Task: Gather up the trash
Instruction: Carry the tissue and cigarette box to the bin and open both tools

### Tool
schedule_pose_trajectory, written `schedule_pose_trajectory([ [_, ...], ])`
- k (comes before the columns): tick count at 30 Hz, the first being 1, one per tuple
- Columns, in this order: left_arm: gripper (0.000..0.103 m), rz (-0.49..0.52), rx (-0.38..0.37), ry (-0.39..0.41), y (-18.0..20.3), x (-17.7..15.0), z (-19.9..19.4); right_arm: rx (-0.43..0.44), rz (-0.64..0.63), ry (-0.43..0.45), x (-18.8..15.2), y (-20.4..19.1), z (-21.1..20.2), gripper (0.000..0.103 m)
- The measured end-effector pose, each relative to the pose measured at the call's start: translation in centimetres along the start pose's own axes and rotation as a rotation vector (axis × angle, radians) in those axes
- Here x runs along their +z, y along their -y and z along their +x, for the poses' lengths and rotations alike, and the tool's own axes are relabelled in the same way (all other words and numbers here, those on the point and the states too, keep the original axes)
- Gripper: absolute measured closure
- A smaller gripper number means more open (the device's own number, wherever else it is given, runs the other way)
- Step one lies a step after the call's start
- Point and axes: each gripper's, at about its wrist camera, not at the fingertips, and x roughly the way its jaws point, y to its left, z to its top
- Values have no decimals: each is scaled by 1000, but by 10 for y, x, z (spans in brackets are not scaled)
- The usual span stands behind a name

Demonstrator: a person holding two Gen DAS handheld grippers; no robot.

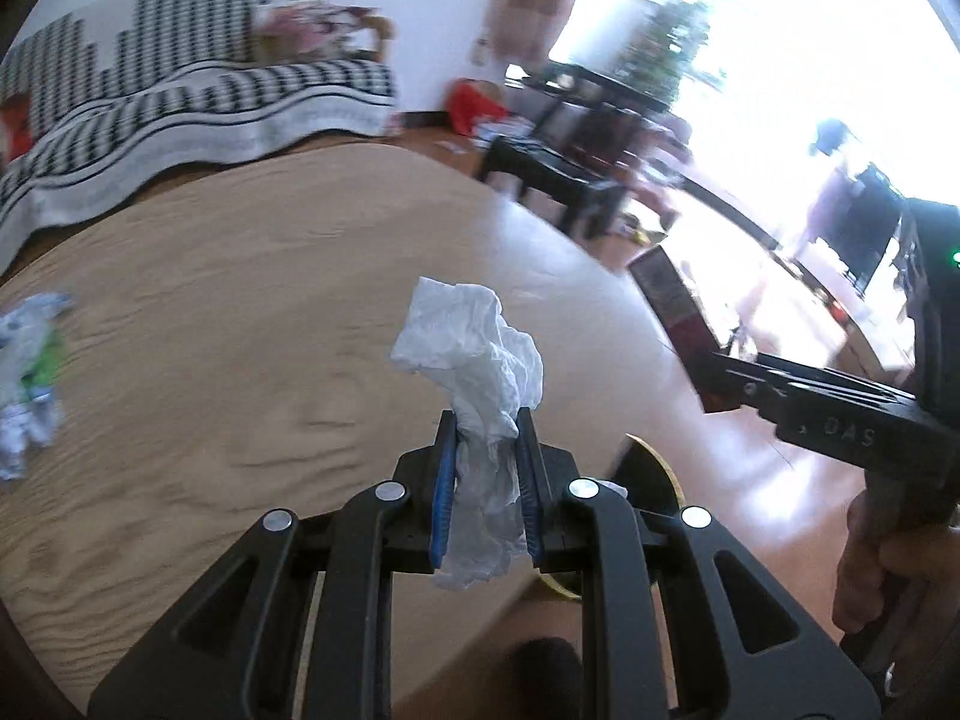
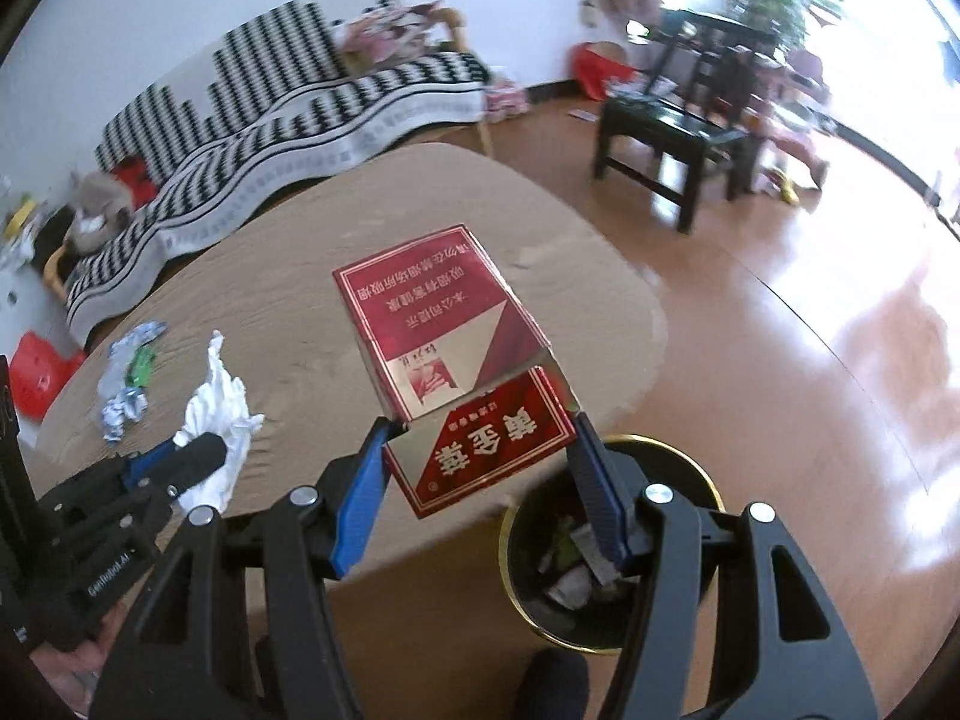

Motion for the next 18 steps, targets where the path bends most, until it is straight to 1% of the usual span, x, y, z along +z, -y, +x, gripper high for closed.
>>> schedule_pose_trajectory([
  [4, 85, 50, -63, -32, 41, 0, 27, -36, 62, -10, -13, 45, -9, 45],
  [10, 85, 113, -120, -83, 84, -9, 65, -63, 134, -52, -35, 99, -12, 45],
  [15, 85, 151, -145, -131, 107, -21, 87, -65, 186, -102, -47, 127, -6, 45],
  [18, 85, 169, -156, -161, 114, -28, 99, -58, 204, -121, -51, 134, -4, 45],
])
